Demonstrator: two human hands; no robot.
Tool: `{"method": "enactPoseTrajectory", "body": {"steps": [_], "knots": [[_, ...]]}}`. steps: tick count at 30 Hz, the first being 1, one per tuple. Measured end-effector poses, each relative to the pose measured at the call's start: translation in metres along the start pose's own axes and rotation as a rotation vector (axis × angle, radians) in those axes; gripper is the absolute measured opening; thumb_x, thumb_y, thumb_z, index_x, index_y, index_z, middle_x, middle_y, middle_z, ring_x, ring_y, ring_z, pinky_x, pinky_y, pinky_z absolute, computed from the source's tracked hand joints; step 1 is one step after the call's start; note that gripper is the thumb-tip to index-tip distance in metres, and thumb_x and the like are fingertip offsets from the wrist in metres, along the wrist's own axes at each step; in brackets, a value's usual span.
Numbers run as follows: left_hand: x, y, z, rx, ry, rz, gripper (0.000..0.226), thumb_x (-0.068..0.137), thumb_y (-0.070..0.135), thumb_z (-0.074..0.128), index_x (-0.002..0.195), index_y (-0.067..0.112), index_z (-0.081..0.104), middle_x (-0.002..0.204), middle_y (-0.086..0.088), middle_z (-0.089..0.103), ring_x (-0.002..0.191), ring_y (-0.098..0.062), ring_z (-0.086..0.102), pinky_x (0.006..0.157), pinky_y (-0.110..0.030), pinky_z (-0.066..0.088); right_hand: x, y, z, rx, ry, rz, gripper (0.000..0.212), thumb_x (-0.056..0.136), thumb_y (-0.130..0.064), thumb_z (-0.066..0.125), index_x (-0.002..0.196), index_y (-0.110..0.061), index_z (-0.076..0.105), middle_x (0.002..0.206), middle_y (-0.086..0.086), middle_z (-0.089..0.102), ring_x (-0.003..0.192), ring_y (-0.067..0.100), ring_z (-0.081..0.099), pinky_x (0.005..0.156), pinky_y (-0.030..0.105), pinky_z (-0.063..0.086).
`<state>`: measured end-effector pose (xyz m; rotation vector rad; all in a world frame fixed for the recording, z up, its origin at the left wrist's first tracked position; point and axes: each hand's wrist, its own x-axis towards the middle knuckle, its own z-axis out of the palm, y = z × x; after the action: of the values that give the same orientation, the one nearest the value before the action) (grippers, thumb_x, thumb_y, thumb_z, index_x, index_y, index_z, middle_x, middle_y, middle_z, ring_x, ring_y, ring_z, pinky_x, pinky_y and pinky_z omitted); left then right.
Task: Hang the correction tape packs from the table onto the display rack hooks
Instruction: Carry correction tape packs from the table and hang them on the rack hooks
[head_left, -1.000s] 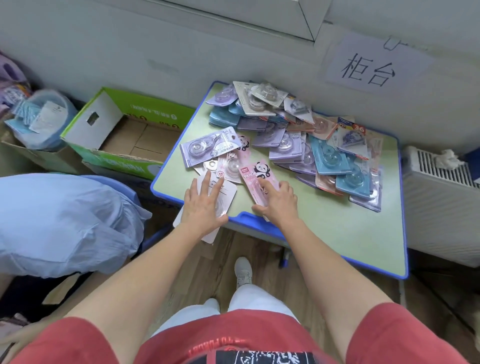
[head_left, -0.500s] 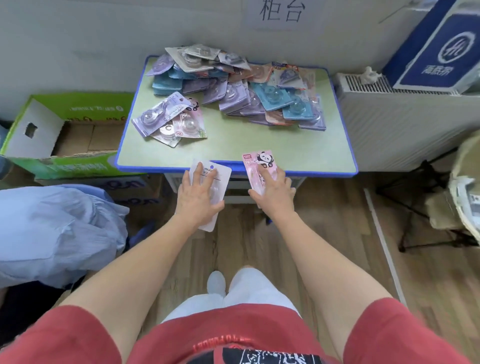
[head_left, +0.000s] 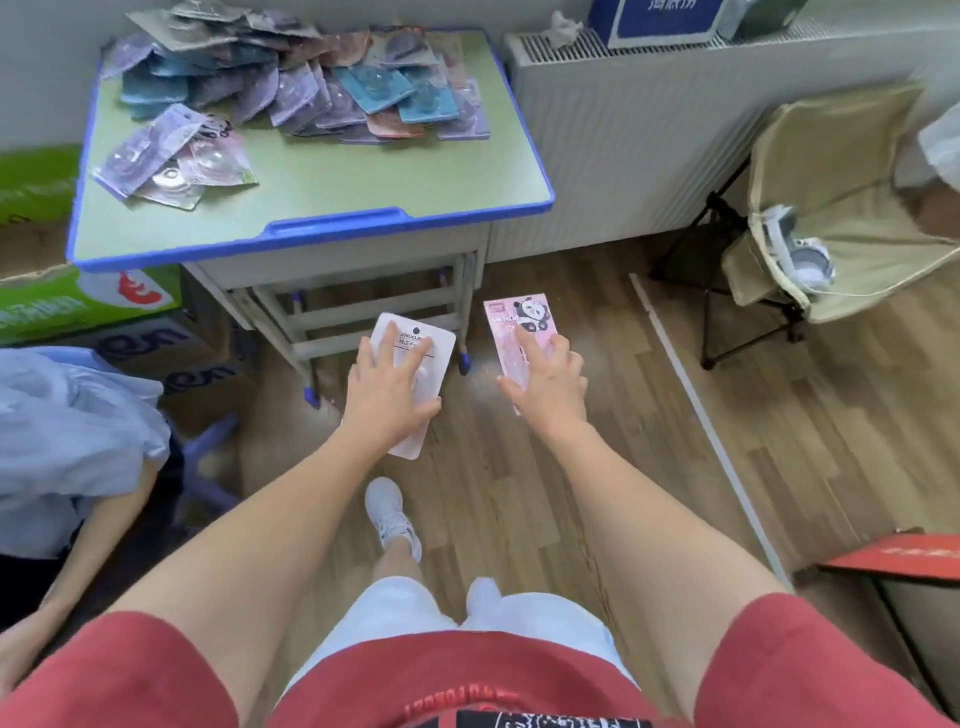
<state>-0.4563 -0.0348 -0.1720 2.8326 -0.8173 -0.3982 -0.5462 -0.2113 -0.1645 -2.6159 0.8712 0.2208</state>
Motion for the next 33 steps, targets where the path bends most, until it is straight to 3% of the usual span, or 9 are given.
{"method": "enactPoseTrajectory", "body": {"steps": [9,25,33], "knots": [[-0.07,0.083,0.047,-0.006,-0.004,0.261,0.071,0.078,0.041,0.066,0.143,0.029,0.04,0.154,-0.011,0.021,0.129,-0.04,0.027,0.101,-0.046,0.038,-0.121,0.096,0.007,0.076,0.047,0.224,0.066,0.091,-0.046,0.056,0.149,-0.033,0.026,0.143,0.01,0.027,0.122,0.032,0.033,0.093,0.042,0.038],[-0.242,0.214,0.11,0.068,-0.183,0.827,0.071,0.08,0.046,0.063,0.143,0.033,0.034,0.156,-0.011,0.013,0.13,-0.038,0.023,0.095,-0.04,0.037,-0.407,0.186,0.07,0.404,0.383,0.94,0.068,0.088,-0.042,0.061,0.148,-0.034,0.029,0.145,0.008,0.027,0.122,0.033,0.033,0.098,0.042,0.035],[-0.368,0.344,0.153,0.103,-0.206,1.012,0.078,0.079,0.044,0.064,0.147,0.036,0.026,0.158,-0.008,0.006,0.138,-0.04,0.015,0.106,-0.043,0.031,-0.545,0.288,0.073,0.42,0.595,1.183,0.068,0.087,-0.037,0.064,0.146,-0.035,0.032,0.147,0.008,0.028,0.128,0.036,0.032,0.099,0.044,0.037]]}}
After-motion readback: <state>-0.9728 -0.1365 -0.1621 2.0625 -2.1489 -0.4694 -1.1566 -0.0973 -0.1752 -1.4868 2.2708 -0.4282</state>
